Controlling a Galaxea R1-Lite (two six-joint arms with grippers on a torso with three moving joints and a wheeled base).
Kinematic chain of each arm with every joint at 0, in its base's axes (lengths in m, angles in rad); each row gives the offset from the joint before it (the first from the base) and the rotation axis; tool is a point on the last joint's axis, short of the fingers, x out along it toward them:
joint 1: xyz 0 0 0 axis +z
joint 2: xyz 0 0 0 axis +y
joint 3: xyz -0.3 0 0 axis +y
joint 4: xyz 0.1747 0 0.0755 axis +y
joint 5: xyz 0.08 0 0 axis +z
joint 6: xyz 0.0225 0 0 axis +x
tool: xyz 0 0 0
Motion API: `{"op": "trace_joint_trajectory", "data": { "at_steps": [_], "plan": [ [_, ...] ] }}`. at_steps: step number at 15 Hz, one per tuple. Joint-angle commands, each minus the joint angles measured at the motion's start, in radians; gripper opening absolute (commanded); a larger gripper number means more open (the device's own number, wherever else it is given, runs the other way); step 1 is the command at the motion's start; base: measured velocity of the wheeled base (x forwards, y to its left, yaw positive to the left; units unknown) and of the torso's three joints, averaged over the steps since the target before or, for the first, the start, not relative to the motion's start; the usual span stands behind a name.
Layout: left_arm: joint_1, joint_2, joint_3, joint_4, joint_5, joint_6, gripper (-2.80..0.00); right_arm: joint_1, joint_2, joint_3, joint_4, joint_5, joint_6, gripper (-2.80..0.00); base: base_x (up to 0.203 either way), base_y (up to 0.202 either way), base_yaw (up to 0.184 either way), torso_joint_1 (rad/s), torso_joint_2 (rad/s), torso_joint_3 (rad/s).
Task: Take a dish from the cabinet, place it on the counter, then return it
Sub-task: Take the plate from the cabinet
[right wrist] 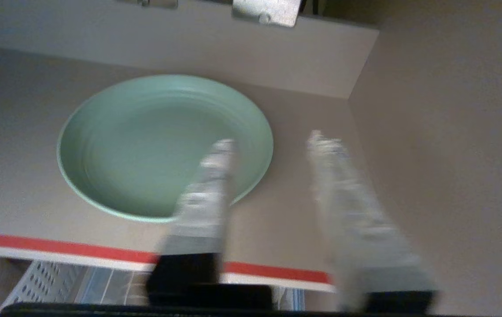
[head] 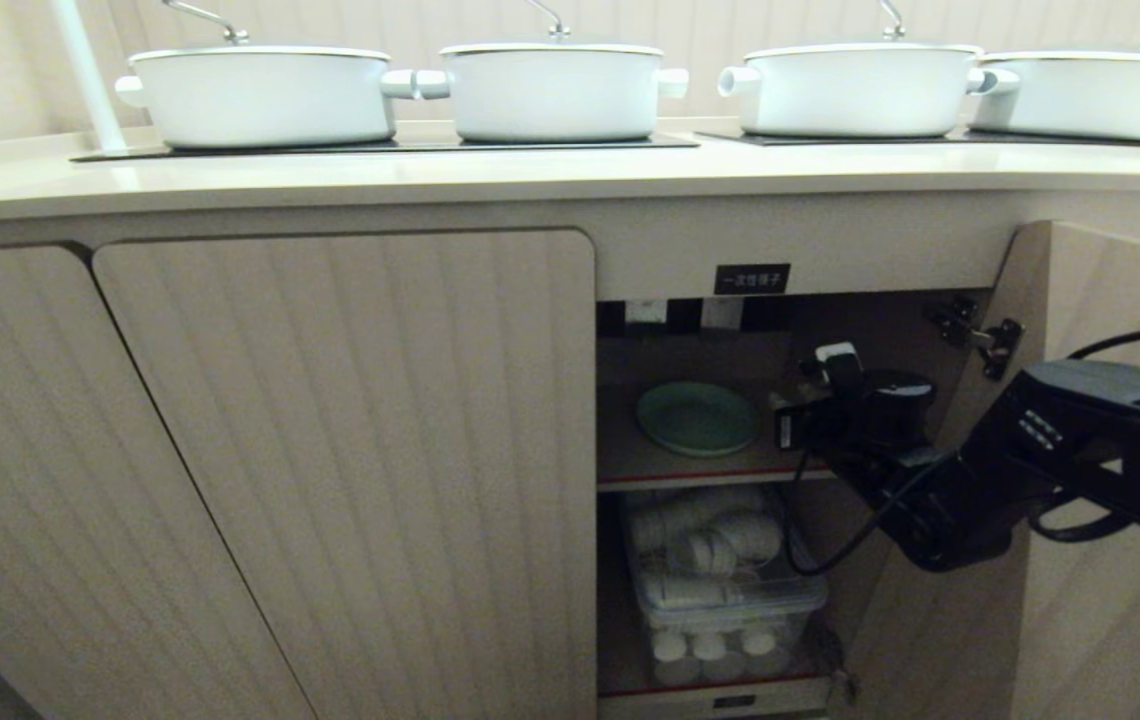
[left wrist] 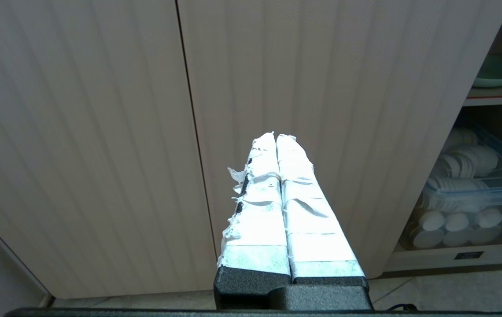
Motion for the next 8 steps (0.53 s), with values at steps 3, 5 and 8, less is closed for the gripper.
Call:
{"op": "trace_joint_trajectory", "data": {
  "at_steps": [3,5,8],
  "plan": [
    [0.001,0.0,0.0,0.0,0.0,0.0,-2.8,0.002,0.007,0.0,-0.02,0.019,-0.003,0.0,0.0,0.0,0.0,0.0,0.0,0.0],
    [0.001,0.0,0.0,0.0,0.0,0.0,-2.8,0.002,0.011,0.0,-0.02,0.019,-0.005,0.0,0.0,0.0,0.0,0.0,0.0,0.0],
    [0.001,0.0,0.0,0.0,0.0,0.0,-2.8,0.001,0.013,-0.001,-0.019,0.02,-0.002,0.0,0.0,0.0,0.0,0.0,0.0,0.0]
  ]
}}
